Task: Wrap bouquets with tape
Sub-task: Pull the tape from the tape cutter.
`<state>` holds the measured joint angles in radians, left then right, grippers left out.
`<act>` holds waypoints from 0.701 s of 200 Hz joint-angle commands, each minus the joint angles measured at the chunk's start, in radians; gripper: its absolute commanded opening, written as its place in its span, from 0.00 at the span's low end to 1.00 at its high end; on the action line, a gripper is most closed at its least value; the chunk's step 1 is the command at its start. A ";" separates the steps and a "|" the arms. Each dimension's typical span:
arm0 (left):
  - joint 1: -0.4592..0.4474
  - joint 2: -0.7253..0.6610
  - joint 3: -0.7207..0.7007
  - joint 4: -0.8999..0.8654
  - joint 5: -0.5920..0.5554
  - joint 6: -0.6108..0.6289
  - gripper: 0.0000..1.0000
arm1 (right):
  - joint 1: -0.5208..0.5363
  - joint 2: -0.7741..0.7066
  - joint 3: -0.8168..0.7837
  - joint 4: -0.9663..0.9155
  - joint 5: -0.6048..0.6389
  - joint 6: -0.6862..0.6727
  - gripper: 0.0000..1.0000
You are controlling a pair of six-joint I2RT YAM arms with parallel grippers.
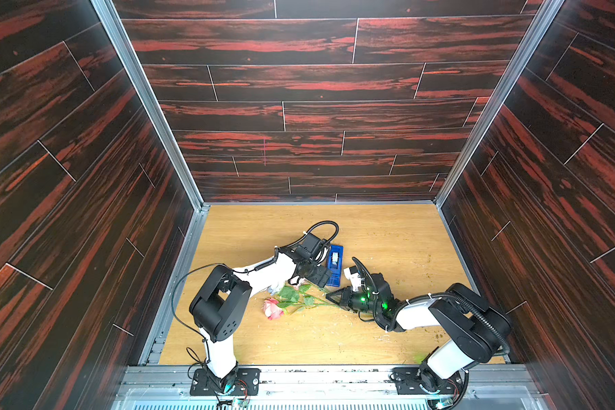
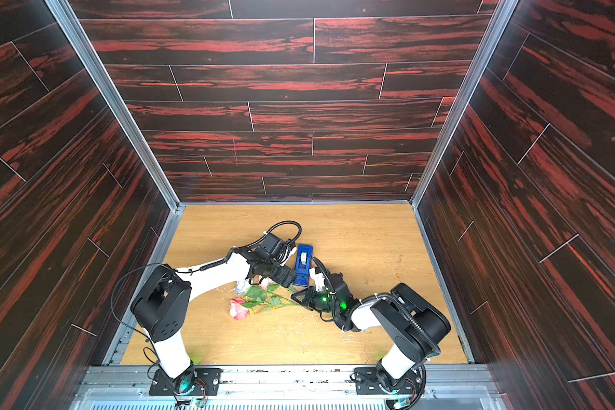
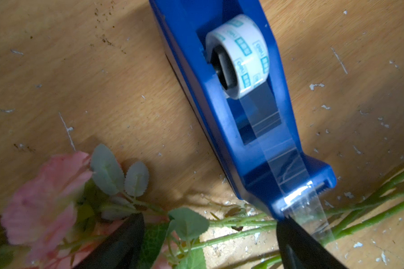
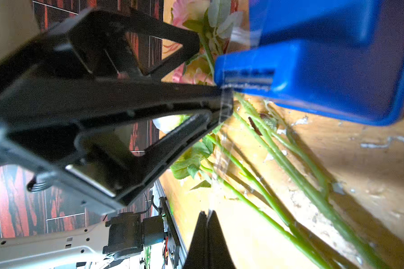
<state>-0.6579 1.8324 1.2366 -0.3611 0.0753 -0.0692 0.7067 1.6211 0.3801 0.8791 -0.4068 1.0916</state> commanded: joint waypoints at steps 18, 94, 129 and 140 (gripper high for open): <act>-0.003 0.010 0.038 0.104 -0.025 -0.035 0.92 | 0.062 0.008 -0.029 -0.027 -0.132 0.019 0.00; -0.003 0.003 0.019 0.117 -0.023 -0.037 0.92 | 0.064 -0.088 -0.001 -0.157 -0.143 -0.031 0.00; -0.003 -0.003 0.014 0.115 -0.022 -0.034 0.92 | 0.040 -0.134 0.033 -0.230 -0.158 -0.066 0.00; -0.003 -0.006 0.013 0.115 -0.024 -0.033 0.92 | 0.037 -0.147 0.041 -0.258 -0.162 -0.078 0.00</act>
<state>-0.6621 1.8320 1.2366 -0.3584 0.0788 -0.0860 0.7353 1.5230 0.3965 0.7296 -0.4644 1.0523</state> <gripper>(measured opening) 0.919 0.047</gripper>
